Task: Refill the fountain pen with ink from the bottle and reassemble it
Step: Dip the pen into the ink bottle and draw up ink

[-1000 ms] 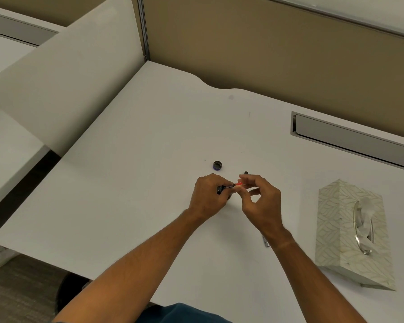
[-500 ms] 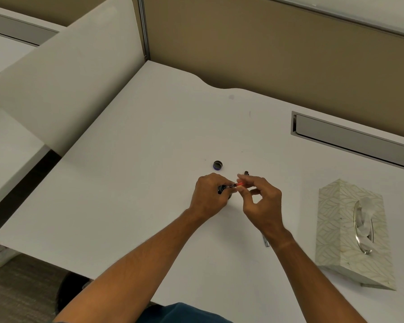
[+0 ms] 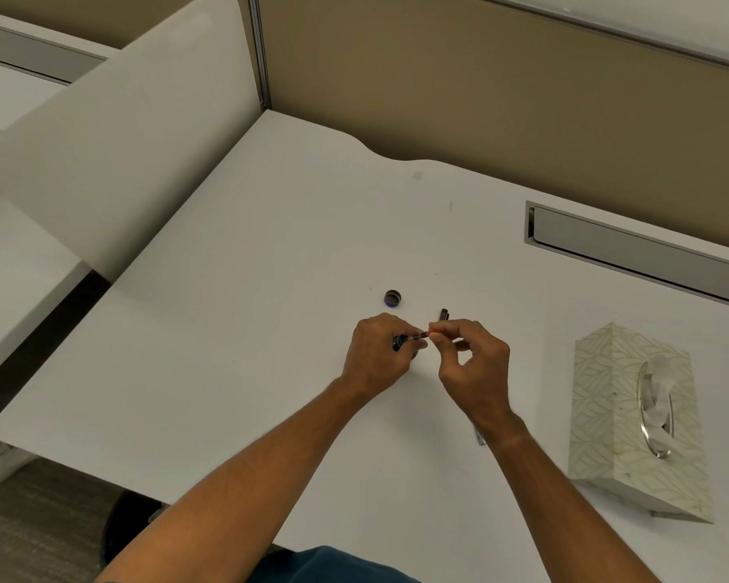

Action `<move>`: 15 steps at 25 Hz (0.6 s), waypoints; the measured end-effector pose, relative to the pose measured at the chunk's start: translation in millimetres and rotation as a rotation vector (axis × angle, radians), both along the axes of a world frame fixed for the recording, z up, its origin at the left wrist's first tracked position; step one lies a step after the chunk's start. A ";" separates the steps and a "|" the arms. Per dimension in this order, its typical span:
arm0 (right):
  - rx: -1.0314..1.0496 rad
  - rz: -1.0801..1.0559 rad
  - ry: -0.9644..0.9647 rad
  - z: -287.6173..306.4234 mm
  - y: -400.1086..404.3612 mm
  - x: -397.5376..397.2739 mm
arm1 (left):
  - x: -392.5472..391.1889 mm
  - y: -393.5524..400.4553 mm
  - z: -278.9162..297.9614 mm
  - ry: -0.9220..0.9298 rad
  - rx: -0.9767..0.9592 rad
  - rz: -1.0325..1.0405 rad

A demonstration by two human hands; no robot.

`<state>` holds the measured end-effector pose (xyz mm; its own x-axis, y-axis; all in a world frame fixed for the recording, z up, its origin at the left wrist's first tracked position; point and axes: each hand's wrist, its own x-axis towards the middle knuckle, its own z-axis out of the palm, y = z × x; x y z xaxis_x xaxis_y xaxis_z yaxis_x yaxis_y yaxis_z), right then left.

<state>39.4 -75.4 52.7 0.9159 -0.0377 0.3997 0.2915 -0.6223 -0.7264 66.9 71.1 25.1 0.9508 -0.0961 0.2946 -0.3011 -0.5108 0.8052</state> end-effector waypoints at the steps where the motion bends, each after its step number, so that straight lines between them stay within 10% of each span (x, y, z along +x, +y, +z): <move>1: 0.003 -0.015 0.013 0.5 0.5 0.6 | -0.4 0.2 0.3 0.003 -0.002 0.000; 15: 0.055 0.011 0.031 1.6 1.0 -1.8 | -0.2 0.3 0.6 -0.005 -0.010 0.009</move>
